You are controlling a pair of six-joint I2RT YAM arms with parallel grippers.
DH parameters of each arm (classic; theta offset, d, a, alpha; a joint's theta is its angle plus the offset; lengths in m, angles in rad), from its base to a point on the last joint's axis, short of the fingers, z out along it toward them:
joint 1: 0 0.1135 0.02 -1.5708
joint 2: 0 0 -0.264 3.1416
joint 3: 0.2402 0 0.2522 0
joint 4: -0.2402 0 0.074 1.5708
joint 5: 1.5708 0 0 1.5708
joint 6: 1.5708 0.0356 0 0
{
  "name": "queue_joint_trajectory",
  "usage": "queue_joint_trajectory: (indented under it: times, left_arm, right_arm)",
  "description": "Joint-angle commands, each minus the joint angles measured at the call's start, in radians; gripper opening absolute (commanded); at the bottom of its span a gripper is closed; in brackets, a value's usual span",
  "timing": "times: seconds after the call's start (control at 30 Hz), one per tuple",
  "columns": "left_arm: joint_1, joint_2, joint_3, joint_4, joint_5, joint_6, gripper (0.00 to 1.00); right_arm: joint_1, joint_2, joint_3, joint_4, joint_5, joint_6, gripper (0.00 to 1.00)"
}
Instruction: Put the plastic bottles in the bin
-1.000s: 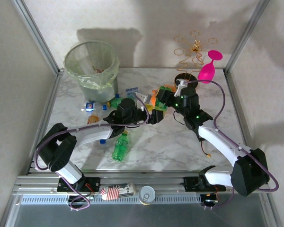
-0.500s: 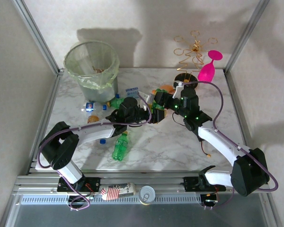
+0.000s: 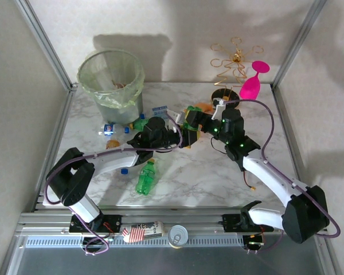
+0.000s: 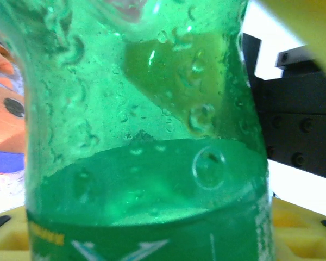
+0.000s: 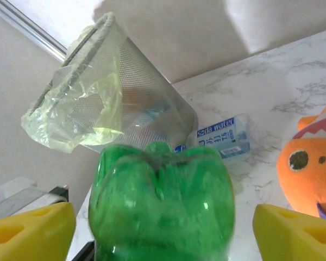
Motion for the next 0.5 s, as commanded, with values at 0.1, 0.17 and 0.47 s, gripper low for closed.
queue_joint_trajectory:
  times: [0.1,0.17,0.47]
  left_arm:
    - [0.031,-0.085,-0.032,-0.061,-0.087,-0.022,0.45]
    - [0.047,-0.116,-0.034,-0.106,-0.121,-0.013,0.45]
    - [0.203,-0.241,0.097,-0.391,-0.204,0.067,0.46]
  right_arm:
    - [-0.003,-0.081,0.034,-0.092,0.145,-0.036,0.91]
    - [-0.004,-0.106,0.009,-0.095,0.168,-0.032,0.92]
    - [-0.003,-0.135,-0.135,-0.034,0.152,0.004,0.99]
